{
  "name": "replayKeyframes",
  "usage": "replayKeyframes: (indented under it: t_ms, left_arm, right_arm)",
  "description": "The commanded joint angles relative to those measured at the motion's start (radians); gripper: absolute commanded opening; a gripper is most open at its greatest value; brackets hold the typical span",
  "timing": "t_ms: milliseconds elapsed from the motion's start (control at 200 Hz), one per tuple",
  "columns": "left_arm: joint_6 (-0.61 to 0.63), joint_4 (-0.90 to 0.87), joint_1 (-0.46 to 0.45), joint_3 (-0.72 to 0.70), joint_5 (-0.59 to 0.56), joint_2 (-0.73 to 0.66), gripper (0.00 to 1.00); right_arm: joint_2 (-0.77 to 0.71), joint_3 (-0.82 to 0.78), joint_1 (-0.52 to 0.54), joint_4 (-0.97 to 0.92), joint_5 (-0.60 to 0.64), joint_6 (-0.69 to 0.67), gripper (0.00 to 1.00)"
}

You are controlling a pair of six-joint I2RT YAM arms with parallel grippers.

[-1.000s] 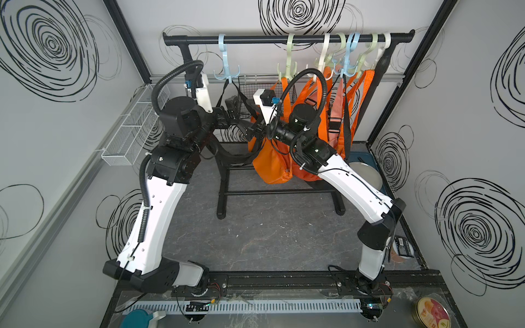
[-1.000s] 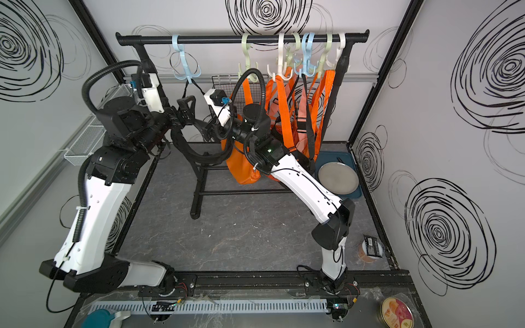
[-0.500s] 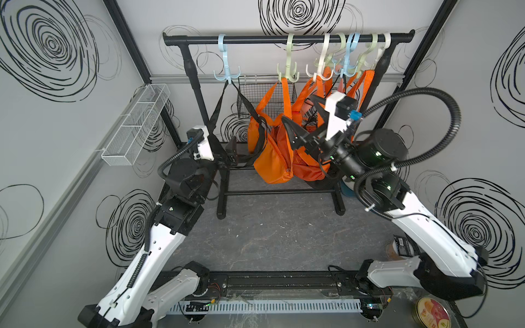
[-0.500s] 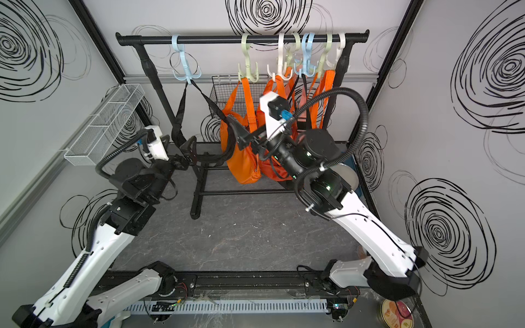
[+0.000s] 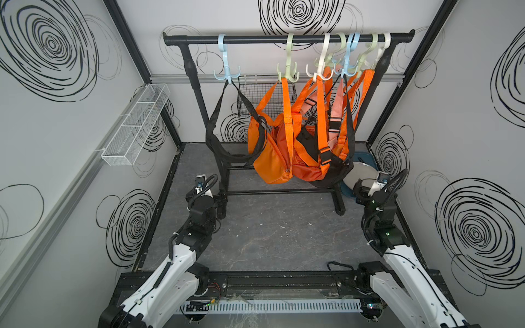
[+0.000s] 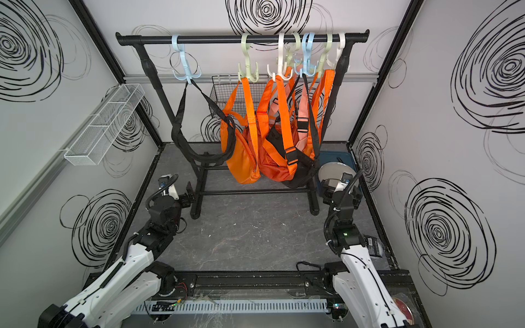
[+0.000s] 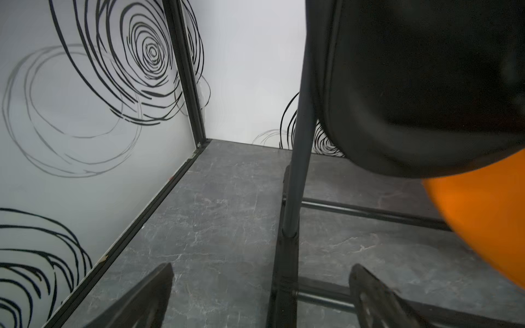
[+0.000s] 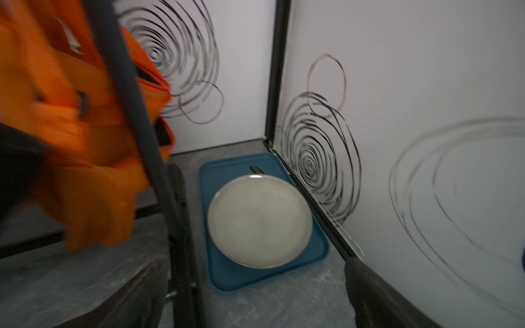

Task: Hang the bag on a hook
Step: Reset both arms

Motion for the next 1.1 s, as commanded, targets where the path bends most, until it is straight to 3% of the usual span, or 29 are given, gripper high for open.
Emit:
replayKeyframes:
  t_ms: [0,150,240,325,415,525,595,665,776,851,921,1096]
  left_arm:
    - [0.002,0.179,0.029,-0.029,-0.026,0.039,0.99]
    - [0.011,0.412,0.106,-0.11,-0.045,0.167,0.99]
    - [0.061,0.604,0.133,-0.176,-0.045,0.248,0.99]
    - [0.09,0.679,0.152,-0.19,-0.038,0.329,0.99]
    - [0.085,0.734,0.174,-0.189,0.004,0.399,0.99]
    - [0.067,0.834,0.194,-0.178,0.037,0.471,0.99]
    - [0.094,0.913,0.199,-0.179,0.055,0.537,0.99]
    - [0.104,1.003,0.213,-0.173,0.112,0.622,0.99]
    - [0.129,0.989,0.203,-0.149,0.167,0.664,0.99]
    - [0.131,1.073,0.197,-0.175,0.139,0.692,0.99]
    - [0.131,1.073,0.197,-0.175,0.14,0.693,0.99]
    - [0.154,1.107,0.169,-0.192,0.102,0.691,0.99]
  right_arm:
    - [0.041,-0.042,-0.072,0.267,-0.062,0.043,1.0]
    - [0.264,0.016,-0.117,0.294,-0.135,0.086,1.0]
    - [0.403,-0.035,-0.12,0.478,-0.163,0.059,1.0]
    - [0.498,-0.085,-0.12,0.637,-0.205,0.063,1.0]
    - [0.585,-0.064,-0.131,0.624,-0.299,0.049,1.0]
    - [0.656,-0.173,-0.133,0.87,-0.271,0.063,1.0]
    - [0.689,-0.146,-0.159,0.83,-0.37,0.063,1.0]
    - [0.78,-0.168,-0.156,0.996,-0.421,-0.008,1.0]
    - [0.745,-0.097,-0.143,0.792,-0.375,0.037,1.0]
    - [0.761,-0.133,-0.143,0.898,-0.393,0.001,1.0]
    - [0.743,-0.105,-0.136,0.812,-0.36,0.032,1.0]
    - [0.748,-0.107,-0.129,0.822,-0.346,0.03,1.0]
